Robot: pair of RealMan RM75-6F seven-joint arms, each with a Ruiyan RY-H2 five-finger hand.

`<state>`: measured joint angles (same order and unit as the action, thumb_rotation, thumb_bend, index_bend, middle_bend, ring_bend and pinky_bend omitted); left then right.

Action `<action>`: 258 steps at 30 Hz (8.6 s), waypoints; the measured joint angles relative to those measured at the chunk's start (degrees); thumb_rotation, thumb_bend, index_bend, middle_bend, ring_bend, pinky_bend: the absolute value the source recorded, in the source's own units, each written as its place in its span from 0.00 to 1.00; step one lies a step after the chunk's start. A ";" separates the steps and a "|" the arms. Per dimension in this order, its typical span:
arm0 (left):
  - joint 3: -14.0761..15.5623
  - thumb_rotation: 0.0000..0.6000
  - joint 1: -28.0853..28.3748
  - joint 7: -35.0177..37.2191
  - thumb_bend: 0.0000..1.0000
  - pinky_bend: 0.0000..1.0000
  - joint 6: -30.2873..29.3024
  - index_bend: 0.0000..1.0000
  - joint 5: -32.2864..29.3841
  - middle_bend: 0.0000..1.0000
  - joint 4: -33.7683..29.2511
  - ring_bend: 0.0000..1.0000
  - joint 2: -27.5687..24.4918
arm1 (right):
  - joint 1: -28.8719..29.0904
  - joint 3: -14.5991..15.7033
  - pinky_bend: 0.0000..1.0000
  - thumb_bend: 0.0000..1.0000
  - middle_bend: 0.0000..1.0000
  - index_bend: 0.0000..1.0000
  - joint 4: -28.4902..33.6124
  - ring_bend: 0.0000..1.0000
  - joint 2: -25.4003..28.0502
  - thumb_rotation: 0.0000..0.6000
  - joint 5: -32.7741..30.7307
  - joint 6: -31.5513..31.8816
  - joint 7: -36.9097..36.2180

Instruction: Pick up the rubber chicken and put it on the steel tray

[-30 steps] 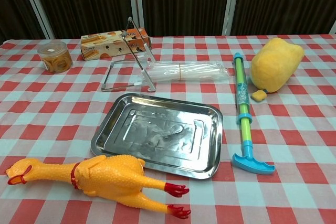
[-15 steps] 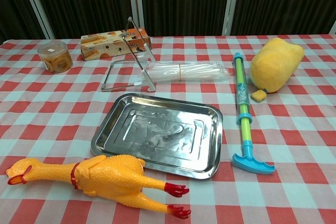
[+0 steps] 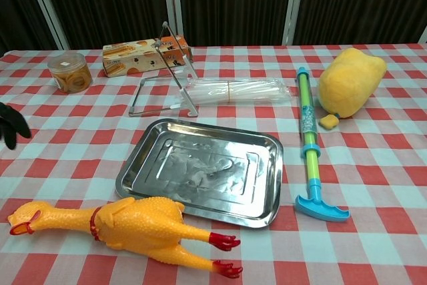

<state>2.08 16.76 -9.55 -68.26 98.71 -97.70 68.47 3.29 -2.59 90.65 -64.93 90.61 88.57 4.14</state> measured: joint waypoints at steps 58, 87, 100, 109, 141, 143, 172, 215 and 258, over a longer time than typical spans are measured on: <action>1.88 1.00 11.48 -1.25 0.62 0.50 12.67 0.49 -6.23 0.57 6.35 0.50 16.97 | -1.79 1.86 0.04 0.21 0.00 0.00 -0.33 0.00 1.81 1.00 -0.32 -0.89 -6.45; -10.02 1.00 25.58 1.21 0.75 0.59 17.10 0.59 -7.77 0.67 -6.98 0.60 -3.34 | 13.26 2.38 0.22 0.21 0.07 0.00 13.05 0.11 10.84 1.00 11.60 -10.60 -43.81; -17.65 1.00 36.47 -10.46 0.71 0.59 26.18 0.59 -25.66 0.67 -10.45 0.60 -3.99 | 19.85 -1.11 0.30 0.21 0.11 0.00 21.13 0.17 8.35 1.00 -4.27 -23.52 -30.95; -18.31 1.00 43.11 -22.69 0.71 0.59 25.74 0.58 -37.82 0.67 -11.59 0.60 -1.47 | 23.55 -3.43 0.24 0.21 0.11 0.00 24.98 0.13 6.20 1.00 -14.29 -28.97 -17.21; -14.51 1.00 57.38 -43.20 0.68 0.59 6.08 0.57 -54.27 0.67 -7.30 0.60 20.80 | 29.70 -7.99 0.22 0.21 0.11 0.06 27.10 0.11 1.34 1.00 -31.98 -32.31 -4.85; -14.31 1.00 57.38 -43.34 0.68 0.59 5.65 0.57 -54.03 0.67 -7.43 0.60 21.15 | 29.85 -8.22 0.23 0.21 0.11 0.07 26.42 0.12 0.91 1.00 -32.57 -32.28 -4.98; -13.02 1.00 57.07 -41.25 0.67 0.59 6.97 0.57 -52.35 0.66 -7.24 0.60 22.05 | 31.20 -9.06 0.57 0.69 0.48 0.57 21.09 0.49 -2.84 1.00 -37.48 -31.97 -2.73; -13.03 1.00 56.77 -42.22 0.67 0.59 6.03 0.57 -51.41 0.67 -3.53 0.61 23.54 | 31.31 -8.09 0.27 0.24 0.23 0.08 19.10 0.15 4.30 1.00 -25.50 -44.48 -16.30; -13.15 1.00 56.29 -42.05 0.67 0.59 6.75 0.58 -50.68 0.67 -3.40 0.61 25.67 | 30.93 -8.40 0.74 0.94 0.71 0.71 16.13 0.66 0.81 1.00 -27.41 -39.29 -15.22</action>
<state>-11.06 73.04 -51.60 -61.51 48.03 -101.09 94.14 34.22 -10.99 106.77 -64.12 63.21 49.28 -11.08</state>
